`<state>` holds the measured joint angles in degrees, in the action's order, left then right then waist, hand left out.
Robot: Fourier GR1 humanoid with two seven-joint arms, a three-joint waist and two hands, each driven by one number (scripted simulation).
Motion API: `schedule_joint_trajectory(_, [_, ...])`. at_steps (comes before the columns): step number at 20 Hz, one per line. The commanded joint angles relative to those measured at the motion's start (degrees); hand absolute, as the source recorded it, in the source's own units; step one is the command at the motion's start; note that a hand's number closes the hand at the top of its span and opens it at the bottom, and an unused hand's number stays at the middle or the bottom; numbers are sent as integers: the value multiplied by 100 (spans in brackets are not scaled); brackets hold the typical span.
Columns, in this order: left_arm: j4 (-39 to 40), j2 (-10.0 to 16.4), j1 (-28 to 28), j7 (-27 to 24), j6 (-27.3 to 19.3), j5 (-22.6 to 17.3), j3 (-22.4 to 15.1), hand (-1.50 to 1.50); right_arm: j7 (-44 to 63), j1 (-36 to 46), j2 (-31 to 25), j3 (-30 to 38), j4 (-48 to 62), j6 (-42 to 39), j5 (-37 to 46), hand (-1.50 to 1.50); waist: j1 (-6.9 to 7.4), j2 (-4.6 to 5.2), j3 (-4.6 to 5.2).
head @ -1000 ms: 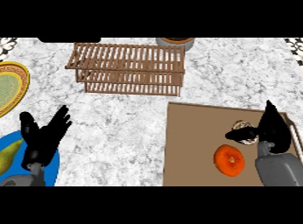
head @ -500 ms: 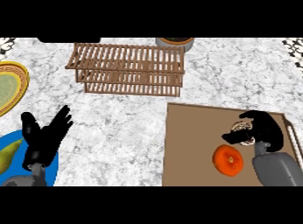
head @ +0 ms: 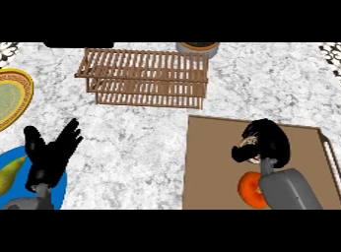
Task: Pick the cupcake from the tray and place it in the tiered shelf
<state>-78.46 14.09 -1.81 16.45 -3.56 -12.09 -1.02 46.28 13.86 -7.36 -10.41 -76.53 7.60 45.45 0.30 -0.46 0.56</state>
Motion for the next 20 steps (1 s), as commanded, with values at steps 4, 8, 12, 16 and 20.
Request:
schedule_joint_trajectory(4, [21, -94, -318, 54, 204, 157, -378, 0, 193, 1207, 718, -2440, -8, -344, -246, 150, 890, 142, -62])
schedule_joint_trajectory(8, [285, -109, -290, -117, 306, 148, -355, 0, 950, 2182, 730, -3369, -387, 462, -582, 150, 749, 93, -43])
schedule_joint_trajectory(12, [295, -68, -421, 64, 197, 81, -194, 0, 2081, 3108, 733, -4018, -830, 1059, -404, 150, 586, 12, -38])
schedule_joint_trajectory(16, [343, -114, -476, 126, 64, 167, -206, 0, 3016, 4214, 734, -3838, -1035, 936, -242, 150, 417, -33, -34])
schedule_joint_trajectory(20, [522, -175, -352, -81, 27, 174, -145, 0, 3563, 5130, 733, -3451, -1105, 558, -256, 150, 316, -56, -25])
